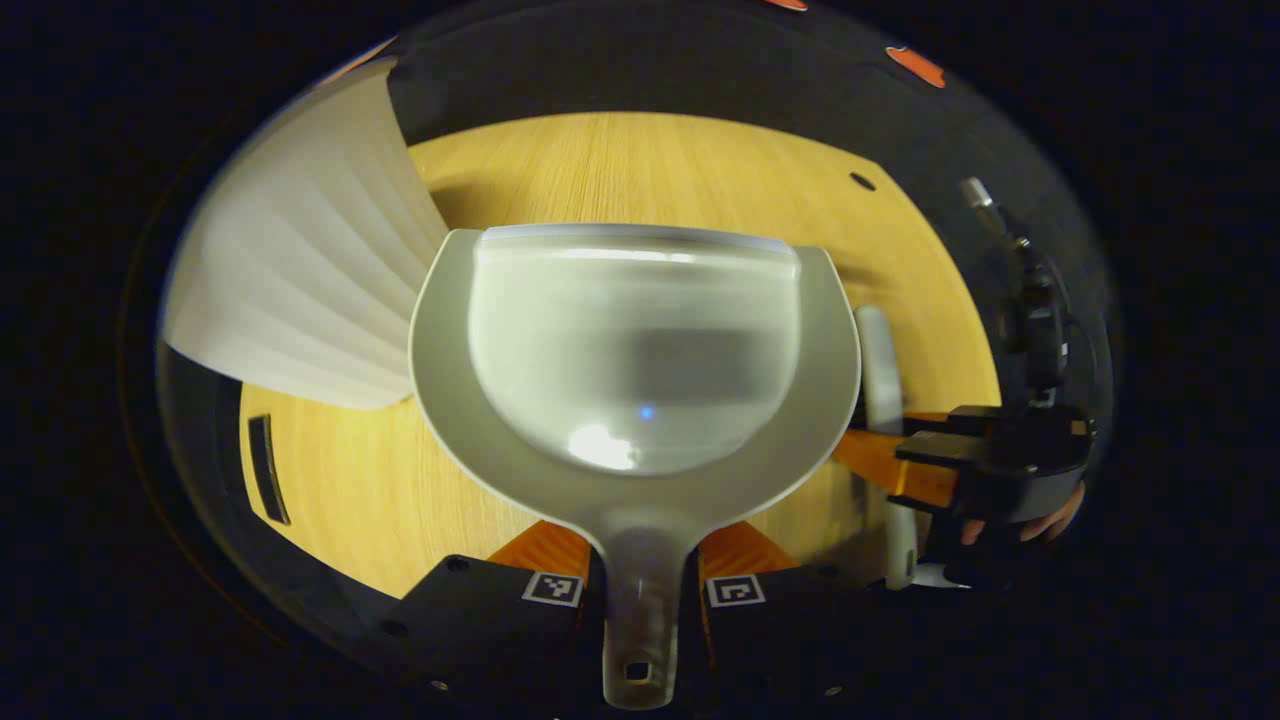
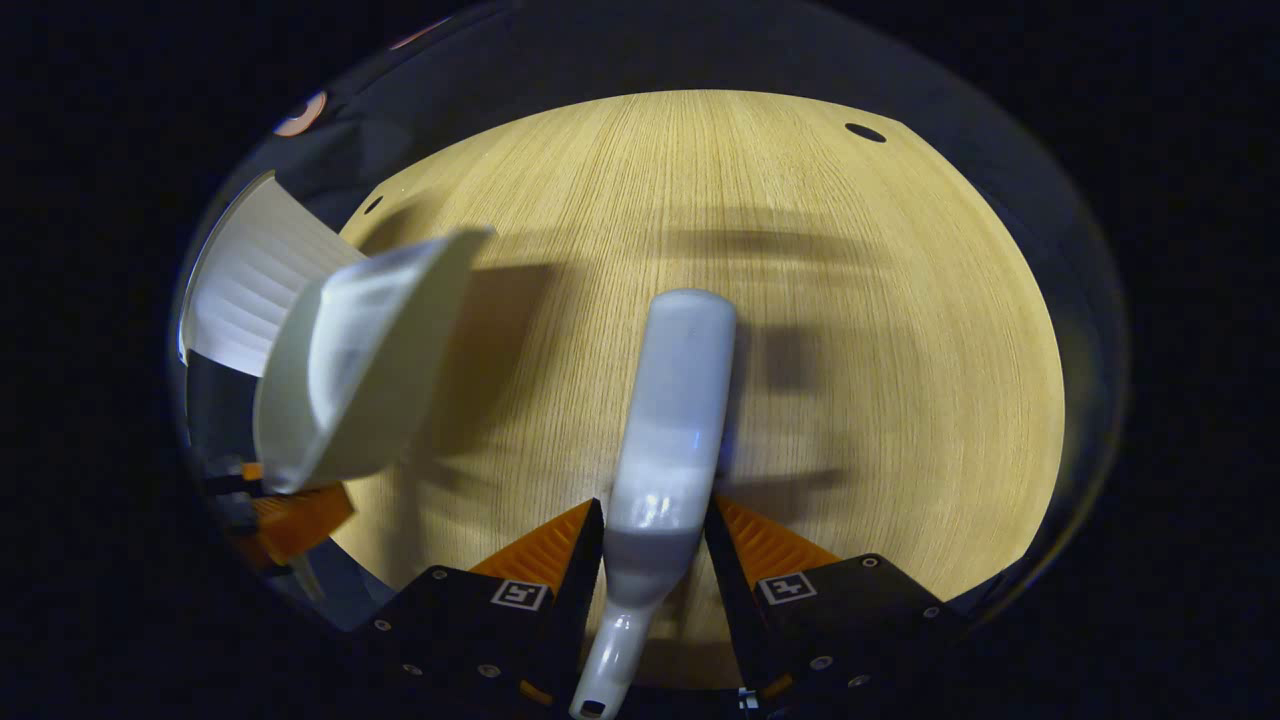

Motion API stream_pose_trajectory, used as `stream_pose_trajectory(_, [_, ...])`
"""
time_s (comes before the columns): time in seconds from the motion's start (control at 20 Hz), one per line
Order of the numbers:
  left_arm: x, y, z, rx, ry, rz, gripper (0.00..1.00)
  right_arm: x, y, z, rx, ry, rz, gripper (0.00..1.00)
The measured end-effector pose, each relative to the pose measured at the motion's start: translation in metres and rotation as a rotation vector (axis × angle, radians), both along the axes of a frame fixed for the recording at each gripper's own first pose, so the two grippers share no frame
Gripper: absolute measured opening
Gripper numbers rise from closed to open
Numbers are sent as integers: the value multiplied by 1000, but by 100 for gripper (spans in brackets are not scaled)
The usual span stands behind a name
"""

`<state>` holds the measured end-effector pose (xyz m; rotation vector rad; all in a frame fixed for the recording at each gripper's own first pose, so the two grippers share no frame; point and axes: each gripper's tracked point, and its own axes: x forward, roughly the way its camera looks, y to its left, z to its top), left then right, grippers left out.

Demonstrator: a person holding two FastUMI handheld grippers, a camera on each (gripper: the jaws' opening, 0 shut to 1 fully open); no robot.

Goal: Pick up the small broom and dustpan from the desktop, sweep the trash into the dustpan with the broom, and then empty the trash into the garbage bin.

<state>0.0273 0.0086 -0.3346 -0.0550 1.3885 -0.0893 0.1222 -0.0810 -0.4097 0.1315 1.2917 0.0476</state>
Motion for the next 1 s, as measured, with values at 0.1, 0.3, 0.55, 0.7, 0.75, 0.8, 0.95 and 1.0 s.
stream_pose_trajectory(0.1, [-7, 2, -14, -26, 35, 43, 31, 0, 5, 0, -1, -6, 29, 62])
stream_pose_trajectory(0.3, [-3, 11, -22, -11, 42, 34, 31, 3, 4, 1, -7, -11, 44, 62])
stream_pose_trajectory(0.55, [-5, 8, -31, -5, 28, 25, 33, 3, 2, 1, -2, -29, 30, 62])
stream_pose_trajectory(0.7, [-8, 12, -29, 9, 27, 7, 37, 3, 0, 8, 3, -49, 18, 71])
stream_pose_trajectory(0.75, [-9, 11, -23, 11, 29, -2, 46, 3, 0, 8, 3, -53, 17, 74])
stream_pose_trajectory(0.8, [-9, 11, -20, 10, 26, -7, 54, 3, -1, 10, 3, -62, 10, 79])
stream_pose_trajectory(0.95, [-6, 5, 1, -32, 2, -29, 71, 5, -5, 22, 13, -105, -26, 87])
stream_pose_trajectory(1.0, [-1, 4, 9, -44, -25, -50, 72, 4, -9, 28, 15, -118, -39, 90])
